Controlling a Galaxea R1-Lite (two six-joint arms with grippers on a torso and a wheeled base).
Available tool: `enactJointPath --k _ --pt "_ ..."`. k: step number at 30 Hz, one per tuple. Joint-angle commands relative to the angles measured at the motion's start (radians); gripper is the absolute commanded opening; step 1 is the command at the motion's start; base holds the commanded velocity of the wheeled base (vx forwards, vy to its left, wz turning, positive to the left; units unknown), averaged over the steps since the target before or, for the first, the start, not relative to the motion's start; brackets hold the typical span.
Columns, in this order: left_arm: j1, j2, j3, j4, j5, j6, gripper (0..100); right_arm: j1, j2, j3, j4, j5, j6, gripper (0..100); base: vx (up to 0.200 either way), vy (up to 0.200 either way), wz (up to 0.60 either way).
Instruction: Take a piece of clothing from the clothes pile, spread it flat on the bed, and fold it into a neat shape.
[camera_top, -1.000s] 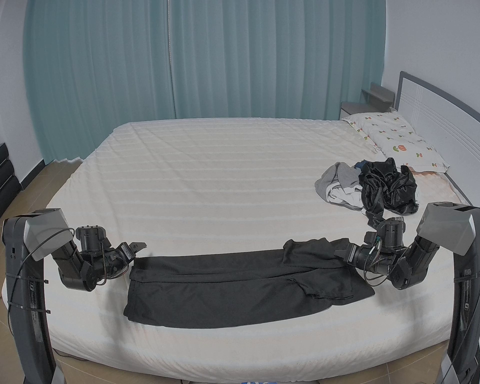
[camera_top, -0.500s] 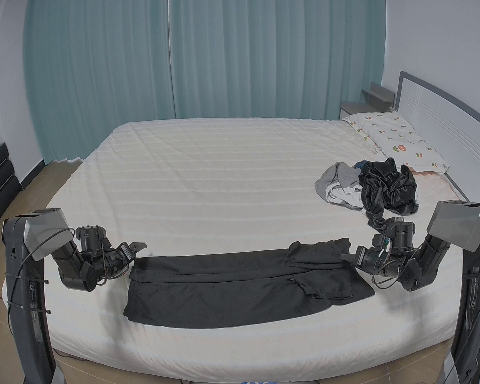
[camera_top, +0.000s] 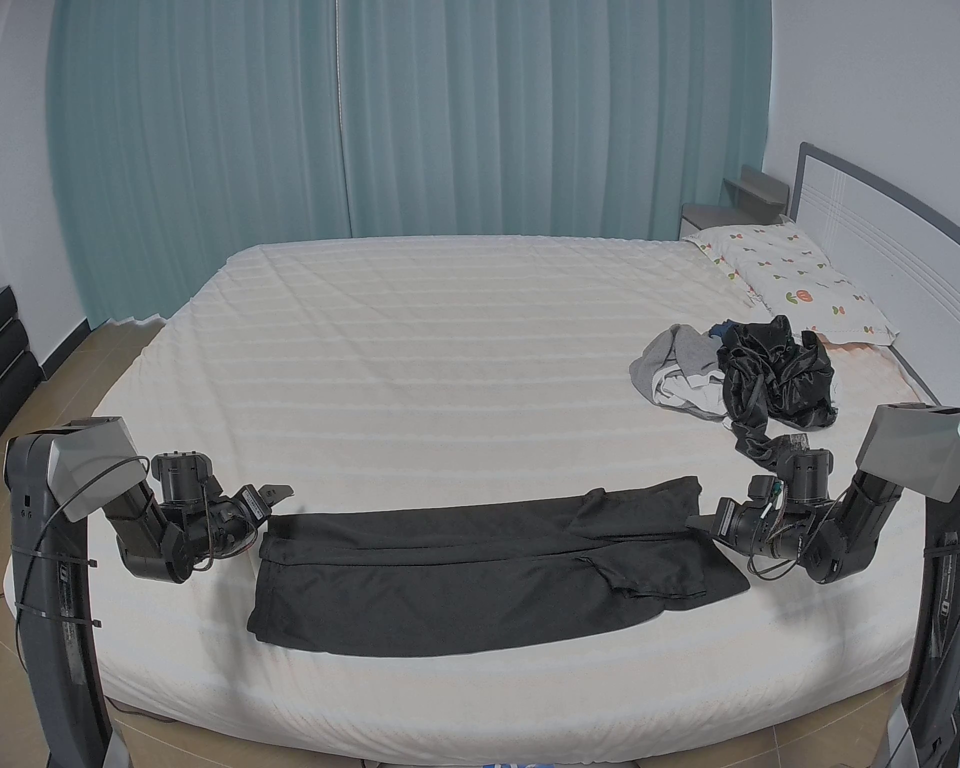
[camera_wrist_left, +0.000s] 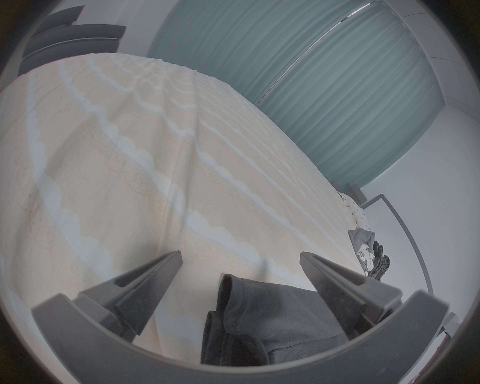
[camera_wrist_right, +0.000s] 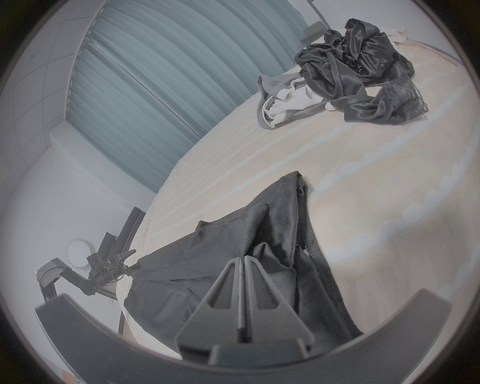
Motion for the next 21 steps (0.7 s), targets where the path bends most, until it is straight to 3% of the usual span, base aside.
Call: enactJointPath --k 1,11,16,21 --pt "0.002 -0.001 0.004 0.000 -0.001 0.000 100 0.002 0.019 -0.001 -0.011 0.000 0.008 100 0.000 0.000 0.00" --pt "0.015 -0.125 0.081 0.003 -0.039 -0.007 100 -0.037 -0.033 0.072 -0.087 -0.001 0.170 100 0.000 0.000 0.00" --pt "-0.024 -0.216 0.135 0.013 -0.041 0.004 100 -0.038 -0.022 0.085 -0.088 -0.010 0.194 100 0.000 0.000 0.00" --pt "-0.046 -0.242 0.210 0.007 -0.024 0.170 100 -0.037 -0.005 0.087 -0.088 -0.012 0.190 100 0.000 0.000 0.00"
